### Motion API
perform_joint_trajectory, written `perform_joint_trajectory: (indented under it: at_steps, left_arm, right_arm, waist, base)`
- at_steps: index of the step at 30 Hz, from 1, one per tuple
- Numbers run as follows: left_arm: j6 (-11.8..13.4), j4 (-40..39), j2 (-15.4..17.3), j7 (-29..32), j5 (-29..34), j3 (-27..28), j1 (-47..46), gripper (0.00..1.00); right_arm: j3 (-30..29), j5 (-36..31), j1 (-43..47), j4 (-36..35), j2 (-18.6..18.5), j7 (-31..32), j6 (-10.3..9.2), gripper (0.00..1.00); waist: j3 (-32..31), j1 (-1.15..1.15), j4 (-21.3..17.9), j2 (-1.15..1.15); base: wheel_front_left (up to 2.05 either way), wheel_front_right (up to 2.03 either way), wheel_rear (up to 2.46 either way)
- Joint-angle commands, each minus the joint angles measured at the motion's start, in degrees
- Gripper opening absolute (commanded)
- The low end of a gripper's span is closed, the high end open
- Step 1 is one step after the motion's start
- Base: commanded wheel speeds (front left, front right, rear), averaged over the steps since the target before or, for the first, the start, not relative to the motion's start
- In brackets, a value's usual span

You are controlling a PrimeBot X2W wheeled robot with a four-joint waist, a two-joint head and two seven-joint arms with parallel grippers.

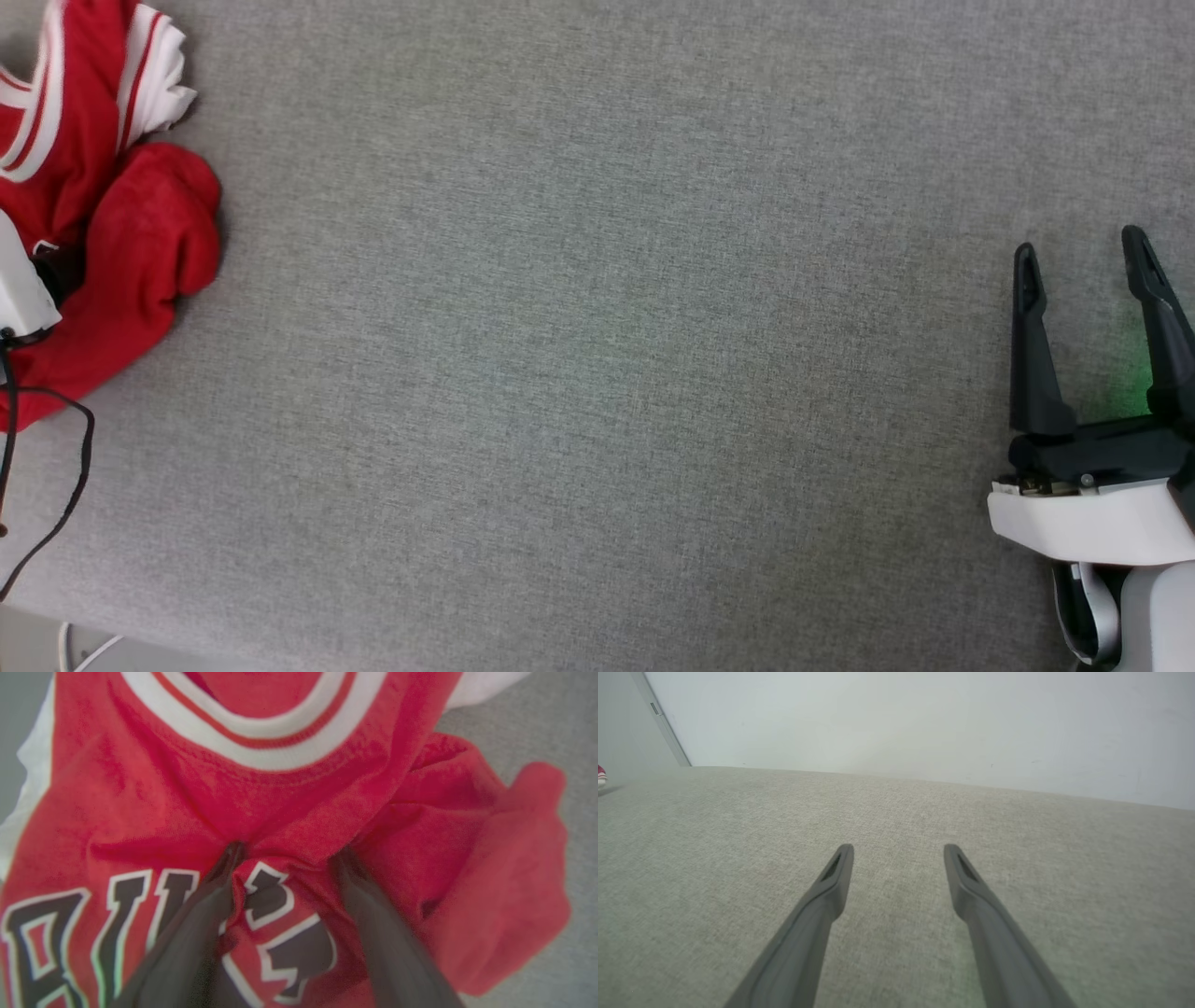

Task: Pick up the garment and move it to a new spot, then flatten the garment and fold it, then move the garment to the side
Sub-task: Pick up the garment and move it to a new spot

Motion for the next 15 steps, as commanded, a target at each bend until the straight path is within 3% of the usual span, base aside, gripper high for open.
perform_joint_trajectory:
  at_steps: [1,8,9,10,15]
  left_arm:
    - [0.0,0.6,-0.7,0.9,-0.3,-0.8,1.0,1.0]
    - [-0.1,3.1,-4.3,3.1,-1.1,-6.5,2.3,1.0]
    - [-0.1,2.8,-4.3,2.7,-1.2,-7.1,2.1,0.35]
    - [-0.1,2.8,-4.1,2.2,-1.5,-7.2,1.7,0.0]
    - [0.0,-1.3,1.7,-3.5,-1.2,-6.8,-4.0,0.0]
  right_arm:
    - [-0.2,-0.1,-0.7,0.6,0.0,-0.1,-0.04,1.0]
    - [0.4,0.2,-1.2,1.5,0.0,-0.1,-0.04,1.0]
    - [0.5,0.3,-1.2,1.7,0.0,-0.1,-0.04,1.0]
    - [0.5,0.5,-1.3,1.8,0.0,-0.1,-0.03,1.0]
    - [0.8,2.2,-0.9,2.8,0.0,-0.1,-0.03,1.0]
  waist:
    - [0.4,-0.01,-0.3,0.0]
    - [0.7,-0.01,-0.5,0.0]
    - [0.5,-0.01,-0.5,0.0]
    - [0.2,-0.01,-0.4,0.0]
    - [-4.0,-0.01,-0.2,0.0]
  base:
    - [0.0,0.0,0.0]
    - [0.0,0.0,0.0]
    - [0.0,0.0,0.0]
    - [0.0,0.0,0.0]
    - [0.0,0.0,0.0]
